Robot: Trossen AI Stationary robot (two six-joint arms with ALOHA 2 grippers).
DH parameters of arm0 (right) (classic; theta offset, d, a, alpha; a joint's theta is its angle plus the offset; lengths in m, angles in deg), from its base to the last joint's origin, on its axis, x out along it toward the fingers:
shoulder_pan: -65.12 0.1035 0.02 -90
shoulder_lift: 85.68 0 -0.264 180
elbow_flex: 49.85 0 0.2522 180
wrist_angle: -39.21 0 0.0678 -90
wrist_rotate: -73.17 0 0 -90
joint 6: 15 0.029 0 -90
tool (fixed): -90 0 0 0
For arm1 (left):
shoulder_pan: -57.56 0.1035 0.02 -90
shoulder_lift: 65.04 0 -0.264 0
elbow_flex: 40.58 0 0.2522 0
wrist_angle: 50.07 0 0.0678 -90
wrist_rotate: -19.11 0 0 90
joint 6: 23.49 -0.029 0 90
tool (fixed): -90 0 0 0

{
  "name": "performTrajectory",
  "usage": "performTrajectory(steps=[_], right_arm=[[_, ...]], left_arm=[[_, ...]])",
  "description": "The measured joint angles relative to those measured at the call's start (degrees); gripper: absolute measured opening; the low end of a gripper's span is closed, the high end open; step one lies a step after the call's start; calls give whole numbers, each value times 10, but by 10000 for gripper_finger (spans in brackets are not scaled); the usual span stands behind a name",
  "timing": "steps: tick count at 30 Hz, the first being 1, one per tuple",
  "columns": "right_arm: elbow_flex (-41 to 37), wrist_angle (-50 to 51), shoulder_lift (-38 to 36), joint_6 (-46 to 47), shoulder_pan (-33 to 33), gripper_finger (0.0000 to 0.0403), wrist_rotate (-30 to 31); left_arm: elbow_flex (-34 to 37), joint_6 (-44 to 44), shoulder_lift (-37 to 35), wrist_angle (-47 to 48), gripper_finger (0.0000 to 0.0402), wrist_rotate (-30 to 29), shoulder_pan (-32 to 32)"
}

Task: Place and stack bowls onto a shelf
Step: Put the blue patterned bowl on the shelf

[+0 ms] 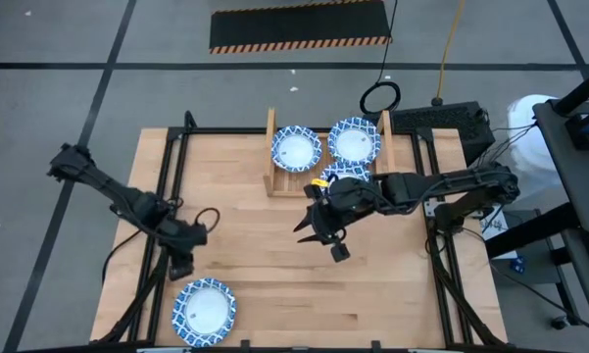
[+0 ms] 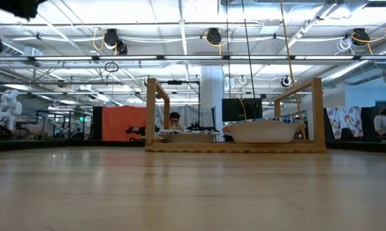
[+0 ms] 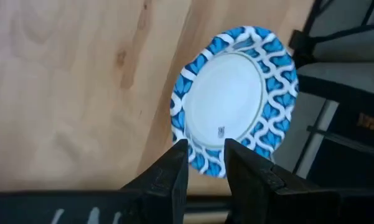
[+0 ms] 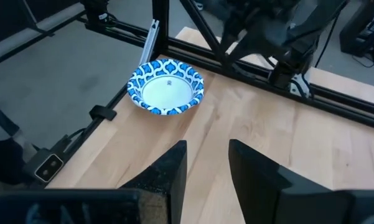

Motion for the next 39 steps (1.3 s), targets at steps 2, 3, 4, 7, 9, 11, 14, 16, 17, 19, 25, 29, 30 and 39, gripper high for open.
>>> performTrajectory(steps=[2, 3, 4, 7, 9, 11, 14, 16, 17, 19, 25, 29, 30, 39], right_arm=[[0, 2, 0, -2, 0, 114, -1], [0, 4, 0, -2, 0, 114, -1], [0, 6, 0, -2, 0, 114, -1], [0, 14, 0, -4, 0, 114, -2], [0, 20, 0, -7, 0, 114, -2], [0, 24, 0, -13, 0, 114, -2], [0, 25, 0, -13, 0, 114, -2], [0, 26, 0, -13, 0, 114, -2], [0, 28, 0, -13, 0, 114, -2], [0, 29, 0, -13, 0, 114, -2], [0, 30, 0, -16, 0, 114, -2], [0, 32, 0, -19, 0, 114, -2], [0, 32, 0, -19, 0, 114, -2], [0, 33, 0, -28, 0, 114, -2]], left_arm=[[31, 26, 0, -41, 108, -2, -14], [45, 38, 0, -60, 108, -2, -20], [59, 49, 0, -80, 108, -2, -27], [97, 78, 0, -139, 108, -2, -44], [117, 89, 0, -159, 108, -2, -56], [134, 101, 2, -160, 108, -4, -67], [156, 122, 4, -166, 108, -6, -82], [169, 133, 4, -203, 108, -6, -89], [175, 133, 4, -231, 108, -6, -91], [189, 133, 4, -280, 108, -7, -99], [231, 179, 11, -298, 108, -7, -120], [245, 188, 11, -311, 108, -13, -128], [245, 188, 11, -314, 108, -16, -130], [245, 180, 17, -366, 108, -17, -139]])
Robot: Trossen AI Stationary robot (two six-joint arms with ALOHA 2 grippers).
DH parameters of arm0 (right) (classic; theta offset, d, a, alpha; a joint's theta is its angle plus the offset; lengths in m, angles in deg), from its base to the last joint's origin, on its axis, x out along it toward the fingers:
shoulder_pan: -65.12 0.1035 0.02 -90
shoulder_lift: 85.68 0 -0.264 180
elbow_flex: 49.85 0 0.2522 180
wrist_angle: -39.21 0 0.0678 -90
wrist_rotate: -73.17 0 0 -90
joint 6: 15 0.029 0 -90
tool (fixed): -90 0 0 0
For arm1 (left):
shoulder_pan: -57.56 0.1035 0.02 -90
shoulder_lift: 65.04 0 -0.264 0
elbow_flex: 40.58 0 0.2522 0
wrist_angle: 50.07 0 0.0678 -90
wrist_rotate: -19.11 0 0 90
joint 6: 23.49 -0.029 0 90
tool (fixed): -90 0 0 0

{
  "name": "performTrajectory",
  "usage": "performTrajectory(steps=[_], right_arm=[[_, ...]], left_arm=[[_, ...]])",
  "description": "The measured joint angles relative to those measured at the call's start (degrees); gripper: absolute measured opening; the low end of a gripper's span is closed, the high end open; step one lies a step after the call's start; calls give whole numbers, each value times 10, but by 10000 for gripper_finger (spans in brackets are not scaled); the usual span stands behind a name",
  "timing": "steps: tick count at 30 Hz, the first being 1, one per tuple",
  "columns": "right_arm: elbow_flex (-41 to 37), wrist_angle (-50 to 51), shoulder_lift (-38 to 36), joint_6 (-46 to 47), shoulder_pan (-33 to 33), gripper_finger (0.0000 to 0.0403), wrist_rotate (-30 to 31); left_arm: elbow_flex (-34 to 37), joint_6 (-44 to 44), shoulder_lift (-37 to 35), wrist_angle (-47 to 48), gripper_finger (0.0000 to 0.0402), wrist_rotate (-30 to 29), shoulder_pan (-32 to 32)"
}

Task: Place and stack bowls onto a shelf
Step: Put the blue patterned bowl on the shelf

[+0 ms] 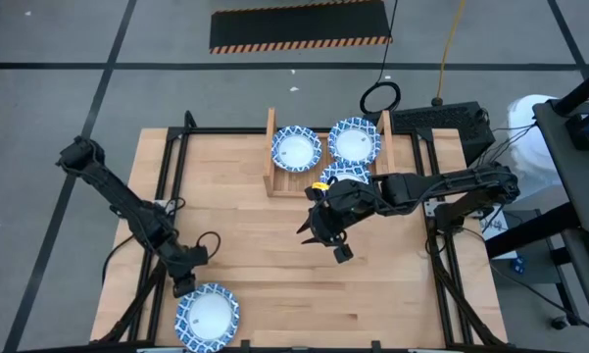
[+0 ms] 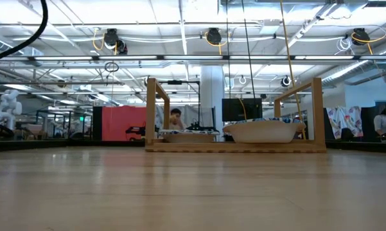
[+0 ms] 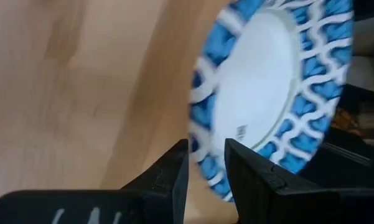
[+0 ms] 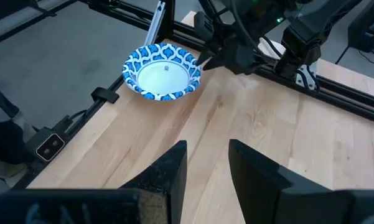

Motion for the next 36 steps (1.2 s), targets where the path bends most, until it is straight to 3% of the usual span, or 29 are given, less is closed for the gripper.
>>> performTrajectory(steps=[6, 16, 36], right_arm=[[0, 3, 0, -4, 0, 114, 0], [0, 8, 0, -6, -3, 114, 0], [0, 9, 0, -15, -4, 114, 0]], left_arm=[[0, 19, 28, 23, 108, 0, -16], [0, 37, 47, -80, 108, 0, -19], [0, 28, 64, -91, 108, 0, -23]])
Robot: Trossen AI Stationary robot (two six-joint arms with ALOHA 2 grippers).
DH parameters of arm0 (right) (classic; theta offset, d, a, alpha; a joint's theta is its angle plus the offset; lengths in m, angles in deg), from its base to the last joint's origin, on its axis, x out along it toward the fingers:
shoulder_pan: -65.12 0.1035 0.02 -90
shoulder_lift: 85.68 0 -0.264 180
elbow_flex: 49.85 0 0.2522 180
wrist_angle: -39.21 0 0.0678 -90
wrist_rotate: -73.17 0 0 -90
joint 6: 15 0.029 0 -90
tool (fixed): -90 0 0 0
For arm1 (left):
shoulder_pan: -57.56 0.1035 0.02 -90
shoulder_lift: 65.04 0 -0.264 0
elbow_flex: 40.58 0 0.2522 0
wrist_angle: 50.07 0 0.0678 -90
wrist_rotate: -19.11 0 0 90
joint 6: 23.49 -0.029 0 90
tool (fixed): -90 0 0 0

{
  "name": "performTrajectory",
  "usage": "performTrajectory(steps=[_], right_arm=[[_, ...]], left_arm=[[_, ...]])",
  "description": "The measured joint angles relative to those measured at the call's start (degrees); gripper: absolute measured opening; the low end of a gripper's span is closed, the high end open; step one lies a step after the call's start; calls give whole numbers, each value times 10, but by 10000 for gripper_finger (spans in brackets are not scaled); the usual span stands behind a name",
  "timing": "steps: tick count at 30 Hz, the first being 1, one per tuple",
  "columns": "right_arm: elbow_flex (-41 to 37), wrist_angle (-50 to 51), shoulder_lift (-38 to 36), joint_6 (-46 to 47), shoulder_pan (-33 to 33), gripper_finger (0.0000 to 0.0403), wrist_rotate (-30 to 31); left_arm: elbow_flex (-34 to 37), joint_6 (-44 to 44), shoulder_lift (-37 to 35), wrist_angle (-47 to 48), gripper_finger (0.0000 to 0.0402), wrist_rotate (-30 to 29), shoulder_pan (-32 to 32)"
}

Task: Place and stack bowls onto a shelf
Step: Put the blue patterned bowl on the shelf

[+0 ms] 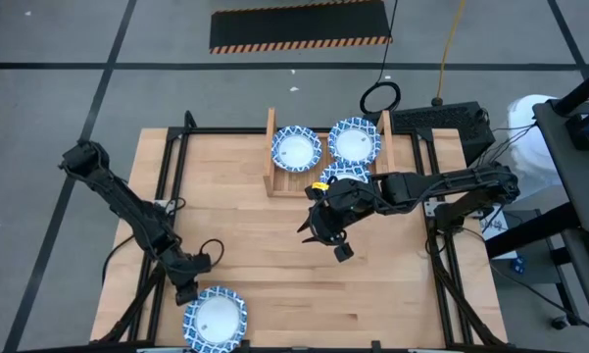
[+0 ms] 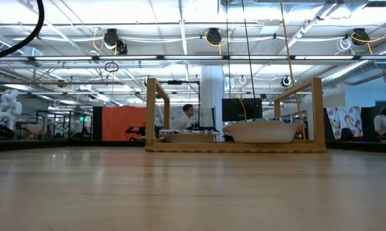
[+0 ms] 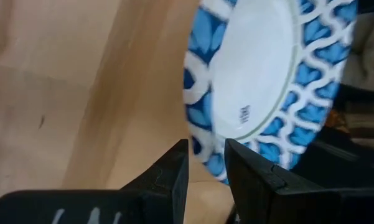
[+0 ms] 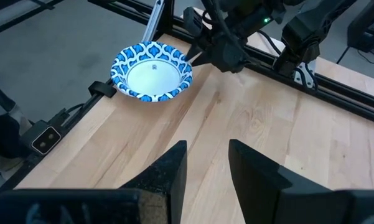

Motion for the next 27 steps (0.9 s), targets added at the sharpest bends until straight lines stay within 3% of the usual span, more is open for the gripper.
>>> performTrajectory(steps=[6, 18, 27], right_arm=[[0, 2, -3, -4, 0, 114, 0], [0, 3, -39, -15, -6, 114, 3], [0, 1, -87, -16, -6, 114, 13]], left_arm=[[0, 1, 44, -7, 108, 0, -3], [0, 13, 110, -107, 104, 6, -3], [-2, 15, 140, -120, 20, 39, 1]])
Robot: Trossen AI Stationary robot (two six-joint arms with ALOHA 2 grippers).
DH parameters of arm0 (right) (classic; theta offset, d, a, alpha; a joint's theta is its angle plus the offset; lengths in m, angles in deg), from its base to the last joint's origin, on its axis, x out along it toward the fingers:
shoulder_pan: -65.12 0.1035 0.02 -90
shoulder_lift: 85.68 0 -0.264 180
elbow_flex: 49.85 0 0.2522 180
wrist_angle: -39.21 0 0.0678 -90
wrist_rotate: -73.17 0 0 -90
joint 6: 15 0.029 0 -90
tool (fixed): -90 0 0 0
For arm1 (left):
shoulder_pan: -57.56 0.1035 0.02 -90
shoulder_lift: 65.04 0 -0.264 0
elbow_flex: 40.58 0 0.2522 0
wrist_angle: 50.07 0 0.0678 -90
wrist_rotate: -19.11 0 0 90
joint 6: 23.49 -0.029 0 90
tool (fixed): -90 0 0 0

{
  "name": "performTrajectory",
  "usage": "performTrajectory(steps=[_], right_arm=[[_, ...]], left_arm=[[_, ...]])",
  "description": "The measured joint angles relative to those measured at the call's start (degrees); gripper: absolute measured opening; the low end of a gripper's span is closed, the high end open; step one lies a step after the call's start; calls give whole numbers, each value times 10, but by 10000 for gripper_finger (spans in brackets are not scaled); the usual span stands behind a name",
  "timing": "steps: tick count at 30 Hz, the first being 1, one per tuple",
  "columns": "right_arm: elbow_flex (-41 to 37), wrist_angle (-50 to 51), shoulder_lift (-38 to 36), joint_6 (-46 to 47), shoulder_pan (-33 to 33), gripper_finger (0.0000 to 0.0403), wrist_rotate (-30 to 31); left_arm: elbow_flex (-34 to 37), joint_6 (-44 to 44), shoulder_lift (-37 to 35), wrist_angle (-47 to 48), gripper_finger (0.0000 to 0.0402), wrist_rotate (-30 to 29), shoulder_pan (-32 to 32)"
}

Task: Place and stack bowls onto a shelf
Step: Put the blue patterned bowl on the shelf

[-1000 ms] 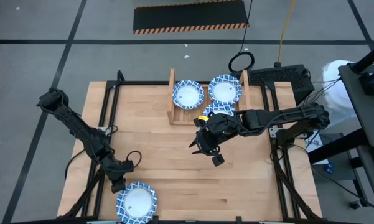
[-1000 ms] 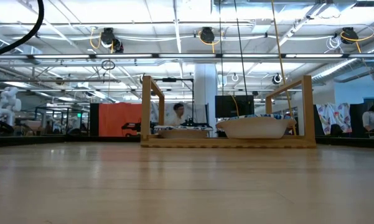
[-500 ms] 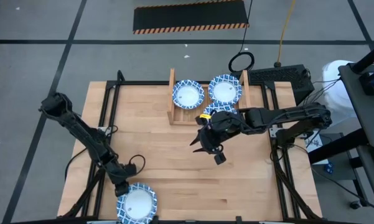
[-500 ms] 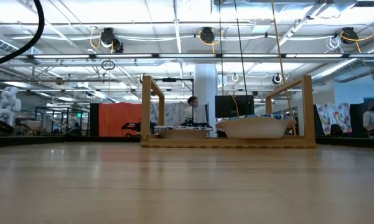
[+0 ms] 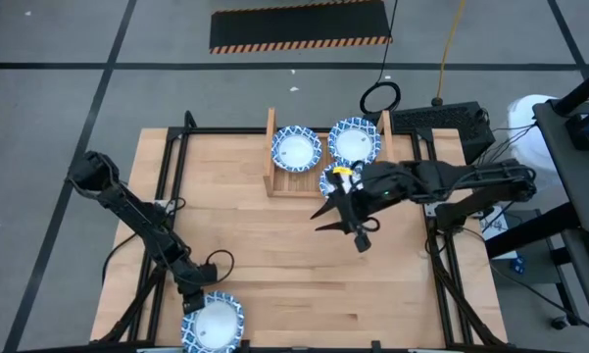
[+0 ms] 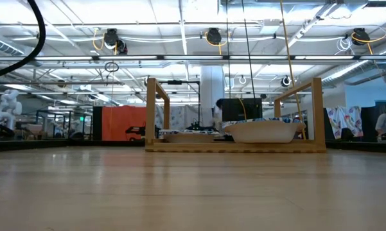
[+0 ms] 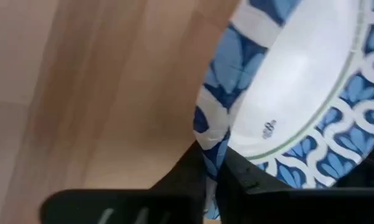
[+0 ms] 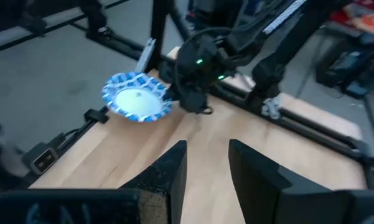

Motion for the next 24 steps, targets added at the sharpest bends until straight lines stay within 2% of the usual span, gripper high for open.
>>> performTrajectory(steps=[2, 11, 13, 18, 24], right_arm=[[0, -1, -10, 0, 0, 114, 12], [0, 6, -51, -3, 0, 114, 25], [0, 10, -58, -3, 0, 114, 45], [0, 30, -73, -11, 0, 114, 95], [0, 52, -80, -13, 0, 114, 111]], left_arm=[[0, 5, 0, -2, 8, 1, 6], [-8, -9, 0, -1, 5, -5, 56], [-14, -27, 0, 5, 5, -1, 75], [-37, -80, 0, 49, 4, 18, 142], [-85, -141, 0, 108, 4, 30, 245]])
